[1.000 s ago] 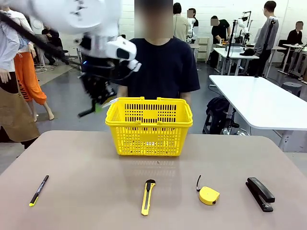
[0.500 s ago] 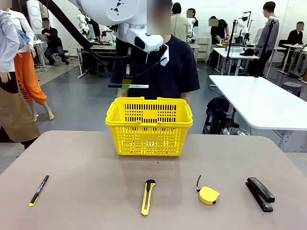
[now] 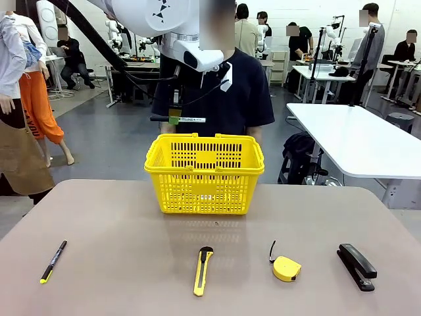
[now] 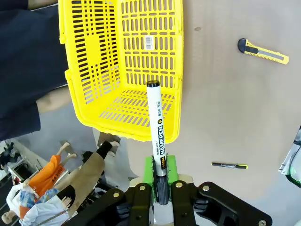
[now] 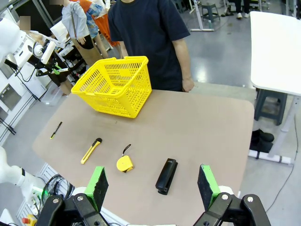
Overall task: Place the items the person wants into the basket.
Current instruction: Pick up the item the person points to and place it in the Market Basket.
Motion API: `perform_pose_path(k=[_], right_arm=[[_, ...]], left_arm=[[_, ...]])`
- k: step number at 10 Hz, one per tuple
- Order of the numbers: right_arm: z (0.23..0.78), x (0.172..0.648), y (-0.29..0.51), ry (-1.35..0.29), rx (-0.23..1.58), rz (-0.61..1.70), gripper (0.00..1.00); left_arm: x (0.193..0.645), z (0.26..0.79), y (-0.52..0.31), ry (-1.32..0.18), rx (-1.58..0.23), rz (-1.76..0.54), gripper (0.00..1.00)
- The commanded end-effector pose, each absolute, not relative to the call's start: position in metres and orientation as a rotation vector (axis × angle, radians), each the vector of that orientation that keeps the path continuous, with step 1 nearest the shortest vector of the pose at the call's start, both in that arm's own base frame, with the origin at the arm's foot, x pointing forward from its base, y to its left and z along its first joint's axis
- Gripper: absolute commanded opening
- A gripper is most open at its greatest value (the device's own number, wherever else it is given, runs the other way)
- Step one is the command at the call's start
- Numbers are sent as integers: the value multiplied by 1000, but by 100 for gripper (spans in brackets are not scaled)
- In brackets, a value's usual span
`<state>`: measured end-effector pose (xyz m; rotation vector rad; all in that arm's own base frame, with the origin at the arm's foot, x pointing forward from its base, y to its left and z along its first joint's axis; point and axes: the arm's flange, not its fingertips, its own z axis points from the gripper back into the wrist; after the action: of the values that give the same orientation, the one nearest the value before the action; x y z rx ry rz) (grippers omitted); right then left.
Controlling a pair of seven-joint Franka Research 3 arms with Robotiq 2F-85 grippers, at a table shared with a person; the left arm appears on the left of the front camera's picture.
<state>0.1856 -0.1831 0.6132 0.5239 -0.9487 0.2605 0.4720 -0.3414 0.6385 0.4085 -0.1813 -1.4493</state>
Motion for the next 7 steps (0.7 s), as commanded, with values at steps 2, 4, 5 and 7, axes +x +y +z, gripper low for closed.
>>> perform_pose_path(k=[2, 4, 5, 7], right_arm=[[612, 188, -182, -943, 525, 263, 100], [612, 188, -182, -943, 525, 263, 100], [612, 188, -182, -943, 525, 263, 100], [612, 188, -182, -943, 525, 263, 100]], left_arm=[[472, 638, -341, -181, 409, -1449, 12], [528, 635, -345, -124, 242, -1597, 12], [549, 629, -347, -98, 170, -1628, 12], [581, 615, -355, -82, 121, -1650, 12]])
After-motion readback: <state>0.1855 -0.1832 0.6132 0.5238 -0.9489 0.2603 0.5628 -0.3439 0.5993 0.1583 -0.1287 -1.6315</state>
